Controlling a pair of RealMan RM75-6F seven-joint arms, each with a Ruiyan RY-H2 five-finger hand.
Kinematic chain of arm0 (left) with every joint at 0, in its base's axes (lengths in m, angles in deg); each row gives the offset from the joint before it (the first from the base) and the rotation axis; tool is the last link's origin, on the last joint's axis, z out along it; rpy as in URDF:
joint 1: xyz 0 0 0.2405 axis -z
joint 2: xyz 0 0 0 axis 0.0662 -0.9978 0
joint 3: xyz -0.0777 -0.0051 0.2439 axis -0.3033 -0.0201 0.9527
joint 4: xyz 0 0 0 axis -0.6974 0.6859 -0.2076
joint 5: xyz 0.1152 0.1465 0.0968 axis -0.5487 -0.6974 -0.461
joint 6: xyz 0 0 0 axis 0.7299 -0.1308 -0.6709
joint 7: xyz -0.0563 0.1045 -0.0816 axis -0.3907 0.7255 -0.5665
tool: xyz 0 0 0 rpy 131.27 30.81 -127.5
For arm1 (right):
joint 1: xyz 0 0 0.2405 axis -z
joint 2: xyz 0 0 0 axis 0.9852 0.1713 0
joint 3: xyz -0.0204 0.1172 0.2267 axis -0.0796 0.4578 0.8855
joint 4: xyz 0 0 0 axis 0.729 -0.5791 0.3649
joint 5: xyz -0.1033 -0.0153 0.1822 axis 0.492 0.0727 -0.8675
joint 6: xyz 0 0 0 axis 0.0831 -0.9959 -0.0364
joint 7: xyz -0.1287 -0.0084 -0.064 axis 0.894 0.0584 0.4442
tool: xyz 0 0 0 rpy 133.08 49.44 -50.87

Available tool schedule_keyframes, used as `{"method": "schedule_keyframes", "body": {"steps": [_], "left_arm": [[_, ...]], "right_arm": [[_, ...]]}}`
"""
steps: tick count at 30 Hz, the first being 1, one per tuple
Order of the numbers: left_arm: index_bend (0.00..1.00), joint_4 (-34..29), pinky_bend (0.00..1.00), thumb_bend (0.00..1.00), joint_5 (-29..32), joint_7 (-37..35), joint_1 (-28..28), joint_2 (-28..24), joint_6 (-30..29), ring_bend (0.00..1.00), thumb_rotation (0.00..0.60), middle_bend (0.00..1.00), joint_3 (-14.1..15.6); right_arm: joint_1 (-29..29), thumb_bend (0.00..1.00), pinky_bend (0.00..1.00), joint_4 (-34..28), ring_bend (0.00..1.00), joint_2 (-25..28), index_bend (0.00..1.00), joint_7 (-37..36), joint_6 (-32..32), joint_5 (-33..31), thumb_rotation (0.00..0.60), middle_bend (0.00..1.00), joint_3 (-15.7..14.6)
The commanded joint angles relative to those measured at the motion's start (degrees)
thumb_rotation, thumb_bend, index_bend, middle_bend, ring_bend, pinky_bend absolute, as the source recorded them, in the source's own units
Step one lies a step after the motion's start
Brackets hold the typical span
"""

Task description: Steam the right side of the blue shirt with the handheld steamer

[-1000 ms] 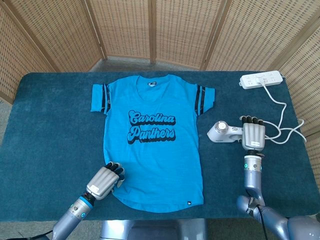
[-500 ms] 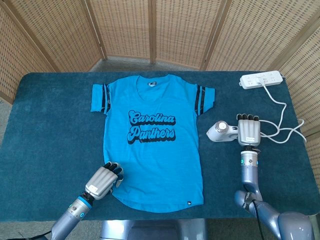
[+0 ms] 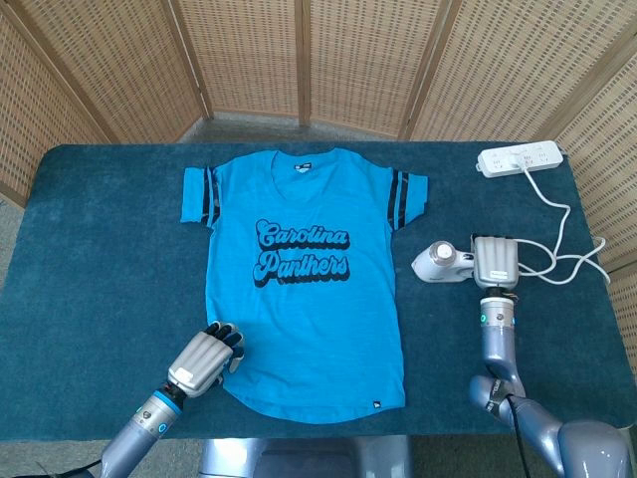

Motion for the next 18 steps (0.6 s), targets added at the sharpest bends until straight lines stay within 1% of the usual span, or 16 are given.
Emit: {"method": "schedule_keyframes", "body": {"steps": [1, 10, 18], "left_arm": [[0.65, -0.03, 0.22, 0.43, -0.08, 0.01, -0.05, -0.02, -0.15, 0.23, 0.6, 0.37, 0.03], [0.65, 0.05, 0.22, 0.43, -0.02, -0.03, -0.15, 0.02, -0.27, 0.23, 0.6, 0.37, 0.12], [0.65, 0.29, 0.22, 0.43, -0.11, -0.33, -0.24, 0.13, -0.4, 0.23, 0.6, 0.37, 0.2]], "right_arm": [[0.13, 0.4, 0.53, -1.53, 0.59, 1.0, 0.57, 0.36, -0.9, -0.37, 0.6, 0.6, 0.04], [1.01, 0.4, 0.58, -7.81, 0.61, 4.31, 0.59, -0.29, -2.82, -0.98, 0.6, 0.61, -0.25], [1.44, 0.4, 0.67, -11.57, 0.69, 5.83, 0.64, -1.97, -2.69, -1.17, 0.6, 0.67, -0.16]]}}
